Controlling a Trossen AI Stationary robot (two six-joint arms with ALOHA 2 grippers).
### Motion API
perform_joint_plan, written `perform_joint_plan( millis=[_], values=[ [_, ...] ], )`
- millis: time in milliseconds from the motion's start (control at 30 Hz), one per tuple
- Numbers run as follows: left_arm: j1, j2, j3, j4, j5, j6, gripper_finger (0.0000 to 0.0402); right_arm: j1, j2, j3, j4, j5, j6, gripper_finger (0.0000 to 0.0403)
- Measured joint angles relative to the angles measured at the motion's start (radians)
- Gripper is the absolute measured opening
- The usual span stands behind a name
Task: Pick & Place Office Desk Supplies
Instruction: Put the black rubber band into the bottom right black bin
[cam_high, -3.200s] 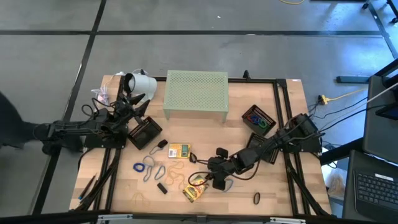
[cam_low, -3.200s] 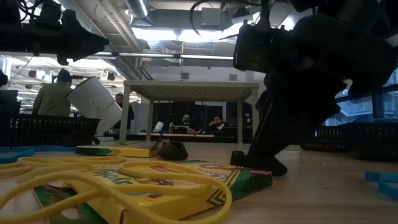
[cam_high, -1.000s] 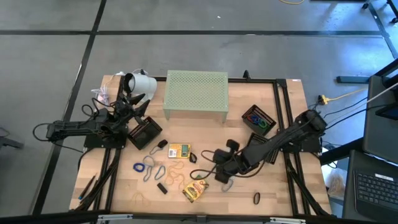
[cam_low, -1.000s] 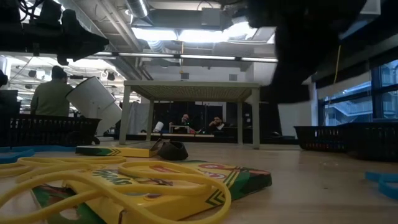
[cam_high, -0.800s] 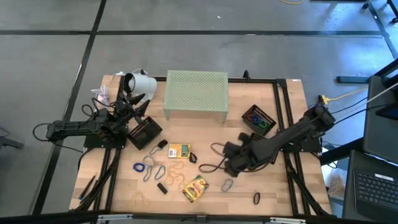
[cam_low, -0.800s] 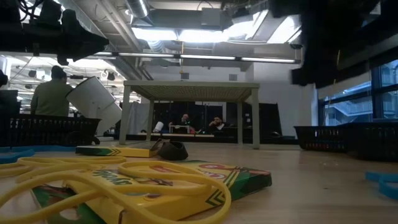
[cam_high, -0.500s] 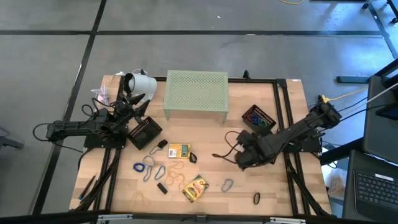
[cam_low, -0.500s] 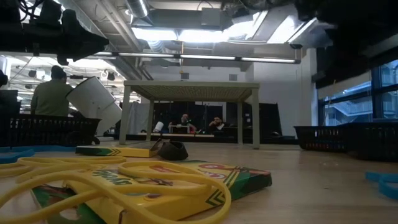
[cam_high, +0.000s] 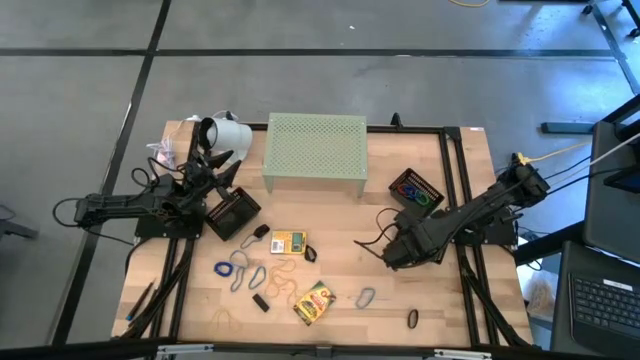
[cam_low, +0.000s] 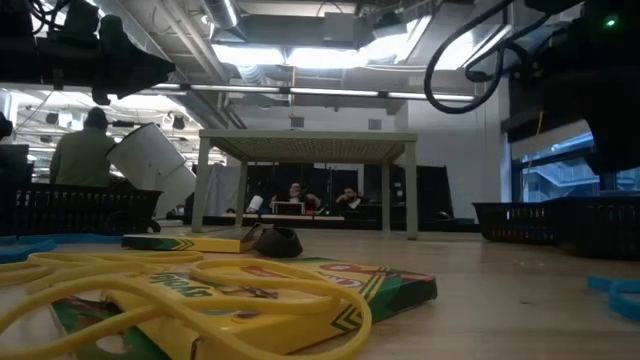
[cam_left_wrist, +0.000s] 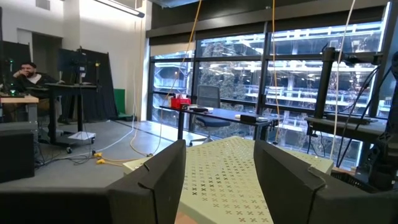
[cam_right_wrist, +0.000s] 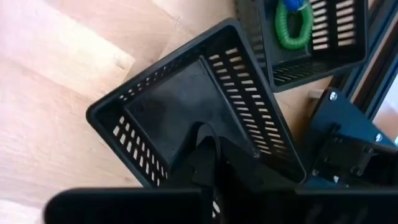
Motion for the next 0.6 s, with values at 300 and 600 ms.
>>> perform_joint_plan(
  millis=[300,600],
  values=[
    [0.0,0.0,0.0,0.0,0.0,0.0,0.0186,0.0,0.0,0.0,0.0,0.0,0.026,0.0124],
    [0.0,0.0,0.0,0.0,0.0,0.0,0.0185,0.0,0.0,0.0,0.0,-0.016,0.003,0.0187]
  ],
)
